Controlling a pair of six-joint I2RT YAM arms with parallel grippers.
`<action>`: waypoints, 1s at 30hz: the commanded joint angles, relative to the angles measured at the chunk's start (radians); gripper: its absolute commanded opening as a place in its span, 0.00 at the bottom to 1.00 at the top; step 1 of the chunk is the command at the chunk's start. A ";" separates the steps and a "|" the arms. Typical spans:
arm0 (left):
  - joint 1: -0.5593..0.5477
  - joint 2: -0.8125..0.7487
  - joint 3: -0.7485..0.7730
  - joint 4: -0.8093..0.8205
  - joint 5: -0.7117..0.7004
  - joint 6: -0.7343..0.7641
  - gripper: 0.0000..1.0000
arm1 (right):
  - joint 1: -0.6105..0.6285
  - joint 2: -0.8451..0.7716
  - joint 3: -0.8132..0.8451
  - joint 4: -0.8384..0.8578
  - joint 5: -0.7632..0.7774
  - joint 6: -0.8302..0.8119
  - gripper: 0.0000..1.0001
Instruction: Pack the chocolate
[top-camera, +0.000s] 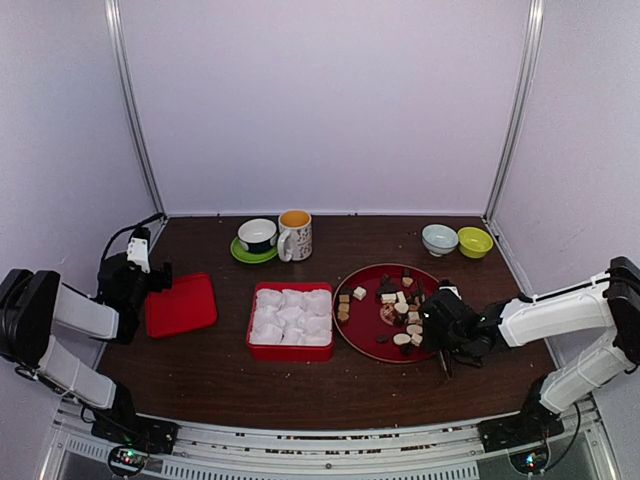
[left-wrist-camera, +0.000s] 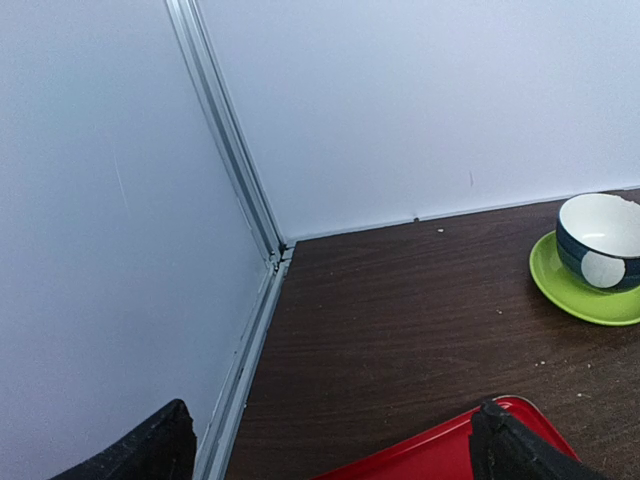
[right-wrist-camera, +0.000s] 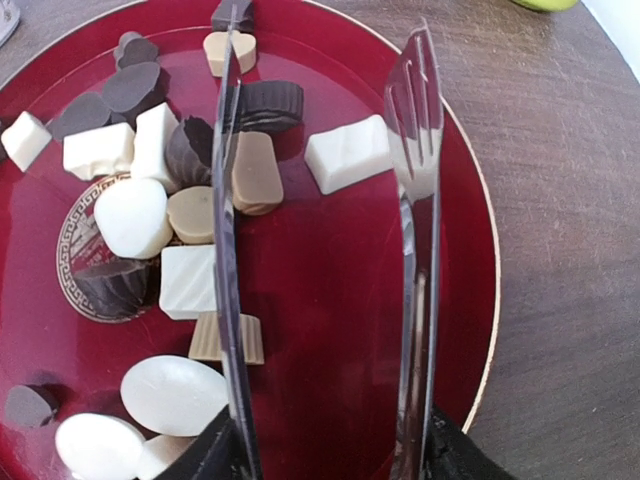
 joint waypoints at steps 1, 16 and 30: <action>0.006 0.005 -0.005 0.065 0.012 -0.004 0.98 | 0.010 -0.023 0.022 -0.038 0.043 0.011 0.53; 0.006 0.006 -0.006 0.065 0.011 -0.004 0.98 | -0.006 -0.444 0.075 -0.266 0.005 -0.068 0.41; 0.006 0.006 -0.006 0.065 0.013 -0.004 0.98 | -0.042 -0.494 0.146 -0.362 -0.184 -0.121 0.27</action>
